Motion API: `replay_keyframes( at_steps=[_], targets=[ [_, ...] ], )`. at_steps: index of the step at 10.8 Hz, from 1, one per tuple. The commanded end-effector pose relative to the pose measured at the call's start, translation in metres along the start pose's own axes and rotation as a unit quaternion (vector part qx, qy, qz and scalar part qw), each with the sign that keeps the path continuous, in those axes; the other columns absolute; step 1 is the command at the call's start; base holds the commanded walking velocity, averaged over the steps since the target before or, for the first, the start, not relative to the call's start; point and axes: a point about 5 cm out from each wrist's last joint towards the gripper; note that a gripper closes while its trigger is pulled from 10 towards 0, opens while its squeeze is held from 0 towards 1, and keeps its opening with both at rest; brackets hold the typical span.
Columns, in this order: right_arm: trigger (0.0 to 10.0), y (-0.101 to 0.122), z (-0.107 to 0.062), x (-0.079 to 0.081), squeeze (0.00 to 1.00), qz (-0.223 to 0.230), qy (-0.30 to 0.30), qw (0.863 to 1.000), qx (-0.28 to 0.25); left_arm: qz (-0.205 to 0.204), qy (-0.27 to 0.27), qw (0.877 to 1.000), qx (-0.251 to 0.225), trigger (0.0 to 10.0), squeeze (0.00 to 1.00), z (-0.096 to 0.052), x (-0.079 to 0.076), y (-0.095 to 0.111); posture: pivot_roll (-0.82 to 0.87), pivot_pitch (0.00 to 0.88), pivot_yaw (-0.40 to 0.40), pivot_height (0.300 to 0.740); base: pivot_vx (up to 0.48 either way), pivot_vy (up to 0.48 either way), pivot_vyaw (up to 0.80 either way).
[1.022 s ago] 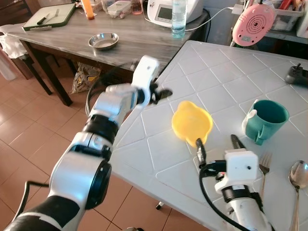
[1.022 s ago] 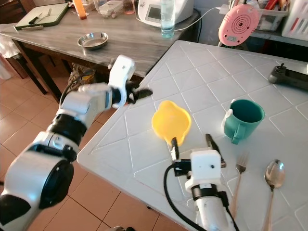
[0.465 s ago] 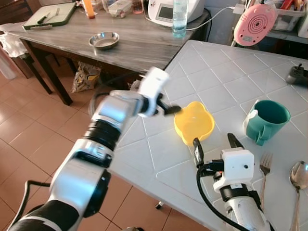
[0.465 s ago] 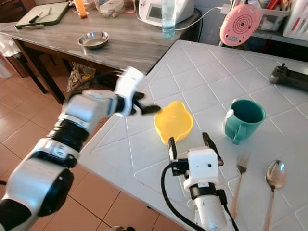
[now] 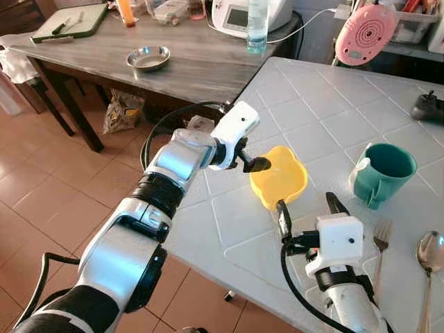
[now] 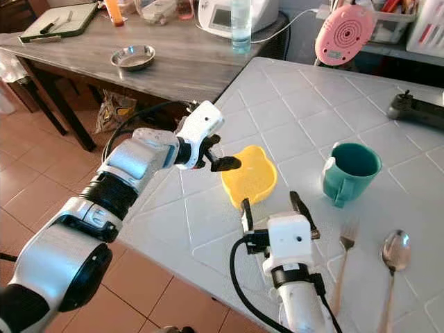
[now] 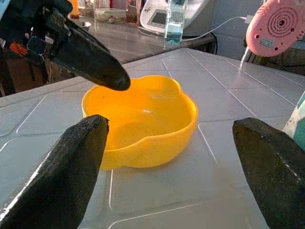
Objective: Setting the table
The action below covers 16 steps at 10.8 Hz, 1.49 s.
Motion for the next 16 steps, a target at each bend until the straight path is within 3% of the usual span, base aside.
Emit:
replay_keyframes(
  at_steps=[1,4,5,6,10,16],
  targets=[
    [10.0,-0.002,-0.001,0.002,0.00,0.000,0.000,1.000,0.006,0.007,0.000,1.000,0.004,10.0,1.00,0.000,0.002,0.004,0.00,0.108,0.110,0.740,0.000,0.000,0.00],
    [10.0,-0.002,-0.001,0.003,0.00,0.001,0.000,1.000,0.006,-0.001,-0.034,0.999,0.011,10.0,1.00,0.007,-0.008,0.000,0.00,0.111,0.117,0.740,0.000,0.000,0.00],
    [10.0,-0.002,-0.002,0.004,0.00,0.003,-0.001,1.000,0.006,-0.008,-0.050,0.999,0.009,4.2,0.55,0.009,-0.012,-0.001,0.00,0.111,0.121,0.740,0.000,0.000,0.00],
    [10.0,-0.002,-0.002,0.004,0.00,0.003,-0.002,1.000,0.006,-0.019,-0.062,0.998,0.004,0.0,0.00,0.011,-0.016,-0.001,0.00,0.113,0.124,0.740,0.000,0.000,0.00],
    [10.0,-0.004,-0.004,0.006,0.00,0.005,-0.005,1.000,0.009,-0.031,-0.061,0.998,0.016,0.0,0.00,0.011,-0.014,-0.008,0.00,0.115,0.133,0.740,0.000,0.000,0.00],
    [10.0,-0.004,-0.003,0.006,0.00,0.004,-0.002,1.000,0.010,-0.015,-0.041,0.999,0.021,0.0,0.00,0.009,-0.008,-0.009,0.00,0.109,0.132,0.740,0.000,0.000,0.00]
  ],
)
Point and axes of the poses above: a point about 5 cm out from each wrist's last joint towards the gripper, its own z axis pointing out of the wrist towards the gripper, its own y axis along the axis of the wrist's last joint, x = y × z, and after that the axes turned 9 degrees about z, right-handed
